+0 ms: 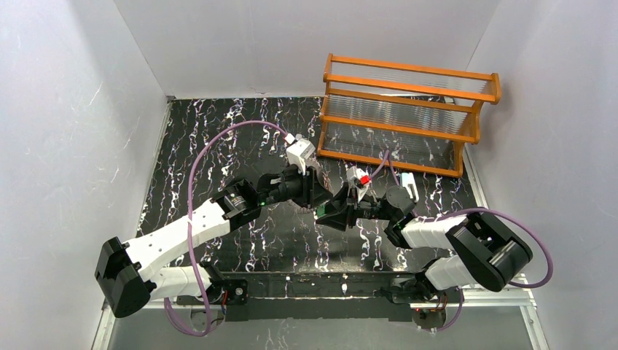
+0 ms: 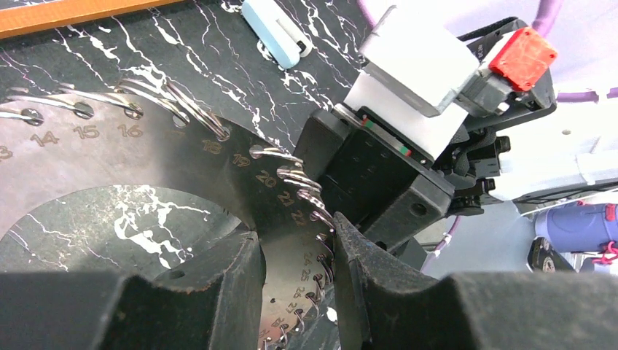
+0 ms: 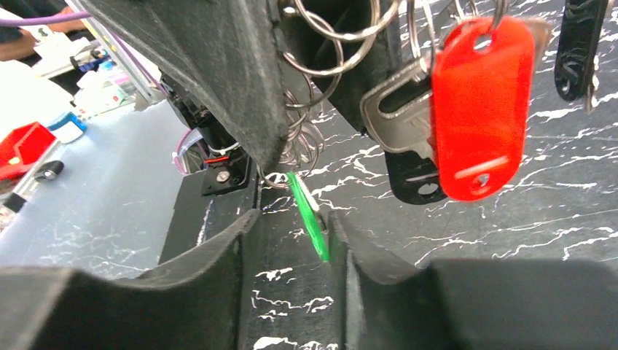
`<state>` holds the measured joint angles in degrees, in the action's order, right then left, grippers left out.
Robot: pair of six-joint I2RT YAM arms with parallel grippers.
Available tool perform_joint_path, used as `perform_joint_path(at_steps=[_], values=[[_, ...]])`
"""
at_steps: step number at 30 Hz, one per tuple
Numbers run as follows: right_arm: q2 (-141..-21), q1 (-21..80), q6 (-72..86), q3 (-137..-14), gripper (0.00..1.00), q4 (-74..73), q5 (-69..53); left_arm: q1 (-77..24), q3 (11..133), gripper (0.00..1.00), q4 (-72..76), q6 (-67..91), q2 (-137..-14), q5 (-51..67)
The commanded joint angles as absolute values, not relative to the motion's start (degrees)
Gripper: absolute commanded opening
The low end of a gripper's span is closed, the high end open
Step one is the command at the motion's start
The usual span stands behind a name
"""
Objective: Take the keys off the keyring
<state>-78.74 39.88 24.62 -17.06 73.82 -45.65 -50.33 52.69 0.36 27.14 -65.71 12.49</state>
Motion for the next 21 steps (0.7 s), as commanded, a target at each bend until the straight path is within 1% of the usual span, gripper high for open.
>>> perform_joint_path(at_steps=[1, 2, 6, 8, 13, 14, 19, 21], values=[[-78.94, 40.03, 25.06, -18.38, 0.41, 78.66, -46.25, -50.01, 53.14, 0.0, 3.42, 28.34, -64.18, 10.65], [-78.7, 40.07, 24.97, -18.11, 0.36, 78.21, -46.17, -50.01, 52.91, 0.0, 3.45, 28.72, -64.16, 9.62], [-75.83, 40.06, 23.39, -17.12, 0.11, 73.04, -45.14, -50.01, 51.24, 0.0, 3.64, 30.16, -64.03, 5.73], [-73.28, 40.08, 21.72, -16.59, 0.01, 68.67, -43.9, -50.01, 49.94, 0.0, 4.65, 31.03, -63.7, 4.4], [-66.63, 40.05, 17.0, -17.79, 0.01, 54.17, -41.44, -49.76, 46.41, 0.0, 7.3, 32.87, -62.19, 1.71], [-65.48, 40.05, 16.05, -18.4, 0.01, 50.91, -40.91, -49.7, 45.74, 0.02, 7.82, 33.11, -61.77, 1.19], [-61.66, 39.99, 12.17, -22.55, 0.01, 36.16, -39.83, -49.41, 42.77, 0.18, 10.53, 34.01, -59.71, 0.79], [-60.85, 40.07, 9.8, -25.7, 0.01, 28.41, -39.49, -49.19, 42.17, 0.26, 10.92, 33.66, -59.1, -0.99]])
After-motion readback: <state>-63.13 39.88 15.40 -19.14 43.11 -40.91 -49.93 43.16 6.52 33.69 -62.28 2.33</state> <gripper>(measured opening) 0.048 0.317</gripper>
